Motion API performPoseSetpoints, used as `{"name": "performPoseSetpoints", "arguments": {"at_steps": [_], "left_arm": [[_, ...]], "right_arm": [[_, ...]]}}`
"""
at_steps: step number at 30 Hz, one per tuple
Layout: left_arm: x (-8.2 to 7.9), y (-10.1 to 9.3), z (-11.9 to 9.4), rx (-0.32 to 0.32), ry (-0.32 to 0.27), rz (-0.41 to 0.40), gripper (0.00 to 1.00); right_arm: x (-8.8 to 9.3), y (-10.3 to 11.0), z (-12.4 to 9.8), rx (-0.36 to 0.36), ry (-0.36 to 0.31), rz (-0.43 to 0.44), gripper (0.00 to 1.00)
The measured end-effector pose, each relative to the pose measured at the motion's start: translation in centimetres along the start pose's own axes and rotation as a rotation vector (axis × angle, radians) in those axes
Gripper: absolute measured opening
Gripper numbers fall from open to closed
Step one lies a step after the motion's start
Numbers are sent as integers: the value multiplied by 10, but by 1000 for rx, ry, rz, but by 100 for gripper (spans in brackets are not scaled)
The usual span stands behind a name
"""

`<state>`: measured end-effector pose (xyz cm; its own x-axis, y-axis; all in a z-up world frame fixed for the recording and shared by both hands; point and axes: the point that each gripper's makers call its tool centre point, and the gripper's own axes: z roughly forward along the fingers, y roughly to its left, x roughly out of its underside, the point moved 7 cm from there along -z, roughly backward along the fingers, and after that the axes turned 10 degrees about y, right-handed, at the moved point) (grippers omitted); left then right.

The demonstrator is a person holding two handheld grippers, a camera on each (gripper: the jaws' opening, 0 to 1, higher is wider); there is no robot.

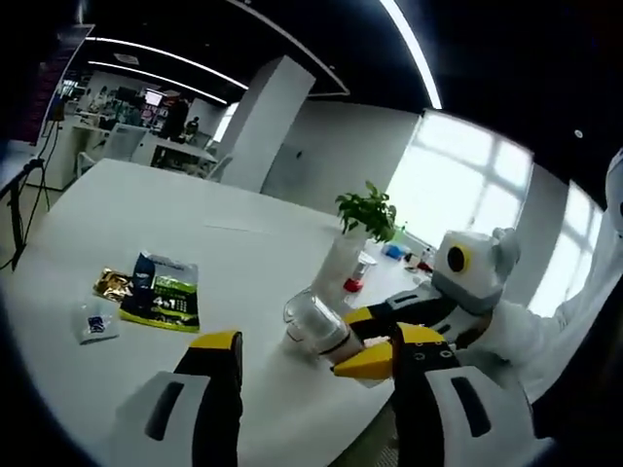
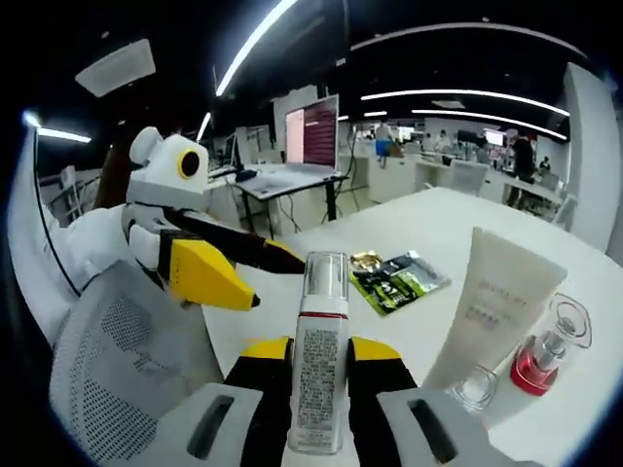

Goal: Arrange the skincare products in the storage area until every visible bottle or jar stands upright without overlapping.

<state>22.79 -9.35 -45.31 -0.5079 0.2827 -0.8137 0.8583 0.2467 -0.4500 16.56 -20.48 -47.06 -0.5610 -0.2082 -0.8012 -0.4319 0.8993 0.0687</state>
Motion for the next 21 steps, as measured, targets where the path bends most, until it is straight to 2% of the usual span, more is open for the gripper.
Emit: {"name": "performPoseSetpoints", "arguments": {"at_steps": [2,3,7,11,15,18,21], "left_arm": [[0,-1,1,2,0,-1,54],[0,-1,1,4,0,-3,54],[-2,0,0,33,-18,-31,48],[-2,-2,-1,58,-23,-38,37],[-2,-5,0,87,-24,-39,33],[-3,-10,0,139,-31,-66,32],[-8,-18,-2,220,-84,-117,29]], "right_arm": [[-3,5,2,-25,-20,-16,14],[-4,9,3,-66,-36,3,14],[-6,12,2,-143,-95,49,14],[-7,13,-1,-198,-113,90,14],[-7,18,-2,-252,-115,82,14],[-11,23,-3,-312,-147,113,14],[-16,22,-9,-371,-196,176,14]]}}
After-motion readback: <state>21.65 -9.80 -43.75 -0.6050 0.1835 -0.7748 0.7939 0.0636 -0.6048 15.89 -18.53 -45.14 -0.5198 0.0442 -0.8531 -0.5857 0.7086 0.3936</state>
